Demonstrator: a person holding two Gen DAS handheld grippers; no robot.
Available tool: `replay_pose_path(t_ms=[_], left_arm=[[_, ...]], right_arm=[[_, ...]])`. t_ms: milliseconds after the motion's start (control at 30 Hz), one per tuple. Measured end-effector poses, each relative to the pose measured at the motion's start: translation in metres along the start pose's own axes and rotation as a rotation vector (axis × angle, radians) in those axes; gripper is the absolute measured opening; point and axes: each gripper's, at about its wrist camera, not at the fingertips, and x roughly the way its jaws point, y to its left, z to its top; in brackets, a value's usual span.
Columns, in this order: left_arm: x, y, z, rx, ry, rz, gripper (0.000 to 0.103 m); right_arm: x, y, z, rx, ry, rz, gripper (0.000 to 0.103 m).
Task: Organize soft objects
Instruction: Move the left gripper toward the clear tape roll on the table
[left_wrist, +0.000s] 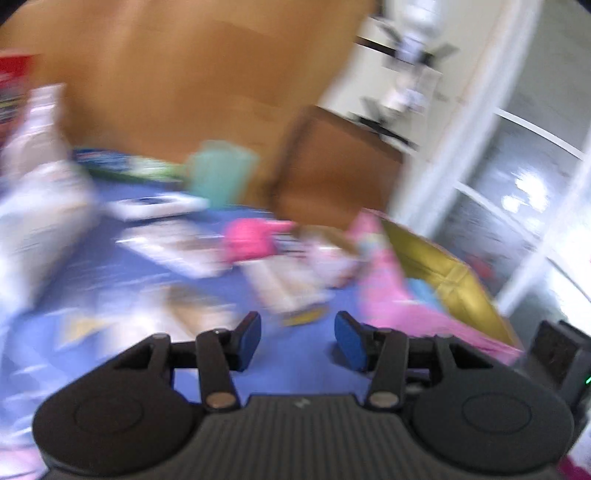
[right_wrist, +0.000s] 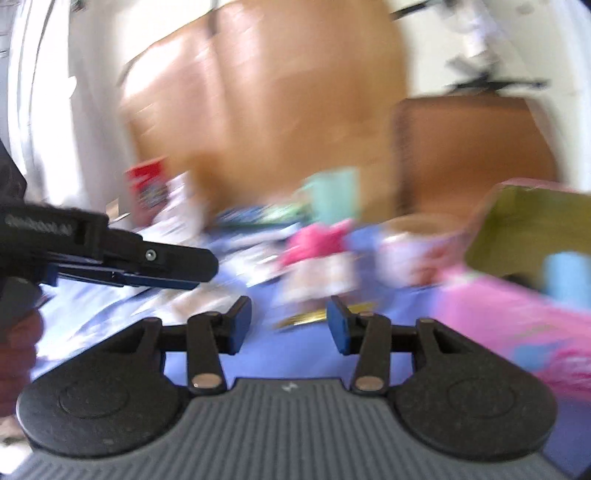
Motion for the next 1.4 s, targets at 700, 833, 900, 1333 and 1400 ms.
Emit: replay_pose_path(t_ms=[700, 833, 900, 1333, 1400], left_arm=[[-0.026, 0.084, -0.037, -0.211, 0.028, 0.016, 0.051], [-0.021, 0.079, -0.037, -0.219, 0.051, -0.028, 0.051], [-0.020, 0.078, -0.038, -0.226, 0.057, -0.046, 0.051], [-0.032, 0.071, -0.038, -0.206, 0.055, 0.005, 0.059], [-0.034, 0.072, -0.038, -0.210, 0.050, 0.014, 0.062]], right_arm=[[0.026, 0.066, 0.009, -0.294, -0.051, -0.120, 0.013], [0.001, 0.075, -0.002, -0.362, -0.005, -0.061, 0.013], [-0.002, 0.083, -0.014, -0.407, 0.041, -0.009, 0.013], [-0.005, 0.093, -0.037, -0.371, 0.054, 0.076, 0.071], [-0.010, 0.084, -0.035, -0.323, 0.037, 0.078, 0.075]])
